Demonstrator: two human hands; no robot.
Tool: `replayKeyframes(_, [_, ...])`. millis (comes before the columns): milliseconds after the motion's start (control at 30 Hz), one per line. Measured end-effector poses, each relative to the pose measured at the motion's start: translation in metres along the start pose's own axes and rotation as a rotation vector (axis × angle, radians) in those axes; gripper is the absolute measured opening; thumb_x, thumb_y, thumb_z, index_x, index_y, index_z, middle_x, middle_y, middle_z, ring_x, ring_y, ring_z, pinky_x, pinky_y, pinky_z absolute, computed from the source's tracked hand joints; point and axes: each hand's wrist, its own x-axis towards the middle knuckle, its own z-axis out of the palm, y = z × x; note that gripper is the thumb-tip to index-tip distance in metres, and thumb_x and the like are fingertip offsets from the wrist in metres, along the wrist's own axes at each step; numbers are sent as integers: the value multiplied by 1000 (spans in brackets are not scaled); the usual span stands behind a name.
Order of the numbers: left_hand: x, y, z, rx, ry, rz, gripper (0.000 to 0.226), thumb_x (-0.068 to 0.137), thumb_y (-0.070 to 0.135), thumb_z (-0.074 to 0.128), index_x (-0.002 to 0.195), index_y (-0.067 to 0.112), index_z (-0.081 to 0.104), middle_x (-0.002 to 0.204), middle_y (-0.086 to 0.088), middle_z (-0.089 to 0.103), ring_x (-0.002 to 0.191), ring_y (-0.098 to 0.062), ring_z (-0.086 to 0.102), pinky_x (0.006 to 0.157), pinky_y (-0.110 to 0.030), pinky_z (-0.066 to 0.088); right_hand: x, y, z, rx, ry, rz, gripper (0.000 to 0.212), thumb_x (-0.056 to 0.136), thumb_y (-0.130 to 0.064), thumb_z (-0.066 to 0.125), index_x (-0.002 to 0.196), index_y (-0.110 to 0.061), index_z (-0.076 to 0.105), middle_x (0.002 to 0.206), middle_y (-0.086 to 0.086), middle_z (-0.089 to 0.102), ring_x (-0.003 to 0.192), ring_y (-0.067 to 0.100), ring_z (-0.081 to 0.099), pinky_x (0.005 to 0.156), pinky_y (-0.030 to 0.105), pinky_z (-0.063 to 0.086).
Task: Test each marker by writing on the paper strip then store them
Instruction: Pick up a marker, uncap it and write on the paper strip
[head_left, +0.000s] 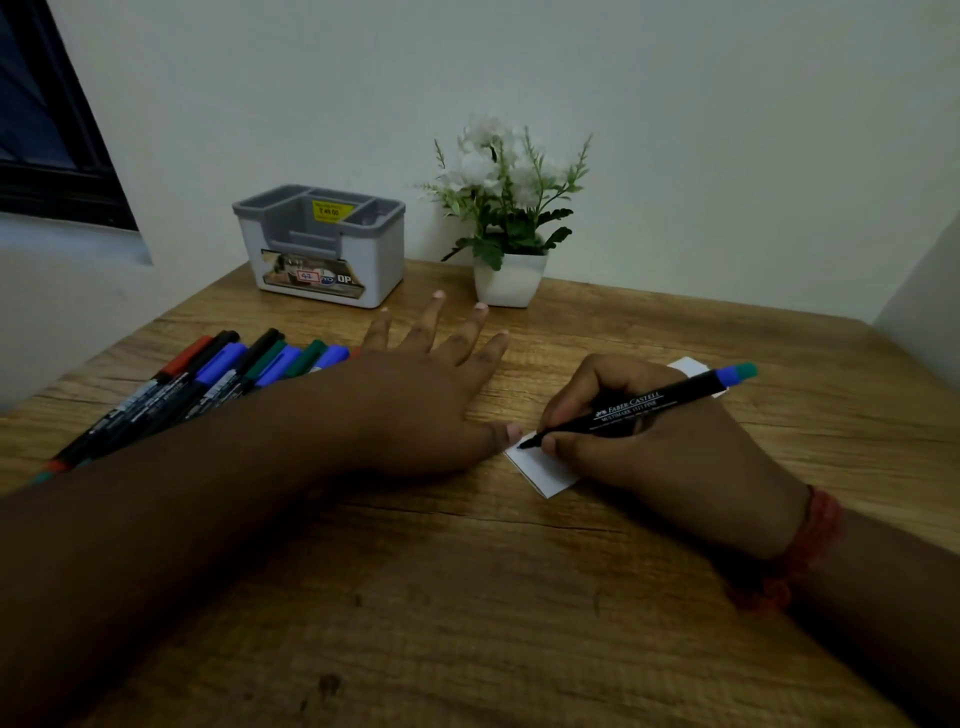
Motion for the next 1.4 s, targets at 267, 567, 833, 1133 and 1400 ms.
replayKeyframes(267, [-1, 0, -1, -8, 2, 1, 87, 82, 80, 14, 147, 36, -23, 153, 5, -37, 139, -24, -36, 114, -61, -10, 1, 0, 2, -22, -6, 31, 6, 79, -20, 77, 81, -20, 72, 89, -6, 75, 83, 4, 70, 78, 32, 60])
replayKeyframes(567, [2, -2, -1, -22, 14, 5, 89, 79, 82, 14, 146, 38, -25, 152, 6, -39, 139, -24, -37, 114, -61, -9, 2, -1, 0, 8, -13, 30, 5, 78, -15, 75, 79, -17, 71, 87, -3, 75, 83, 7, 70, 77, 32, 59])
replayKeyframes(833, [2, -1, -1, -12, 16, 3, 90, 78, 82, 13, 146, 38, -25, 152, 5, -38, 139, -25, -37, 114, -61, -10, 3, 0, 1, 7, 4, 33, 6, 79, -13, 76, 79, -13, 70, 86, -1, 75, 82, 8, 70, 74, 30, 59])
replayKeyframes(1133, [3, -2, -3, -8, 11, 5, 90, 79, 81, 16, 147, 37, -25, 152, 5, -39, 139, -25, -36, 114, -62, -9, 3, 0, 1, 11, 12, 42, 7, 80, -10, 75, 79, -13, 69, 85, -1, 75, 81, 10, 70, 71, 26, 58])
replayKeyframes(1400, [3, -2, -1, -7, 23, 6, 90, 79, 82, 16, 146, 38, -25, 152, 5, -38, 139, -25, -36, 114, -62, -9, 3, -1, 3, -3, 34, 35, 6, 79, -11, 75, 78, -14, 69, 84, -2, 75, 79, 7, 69, 70, 25, 58])
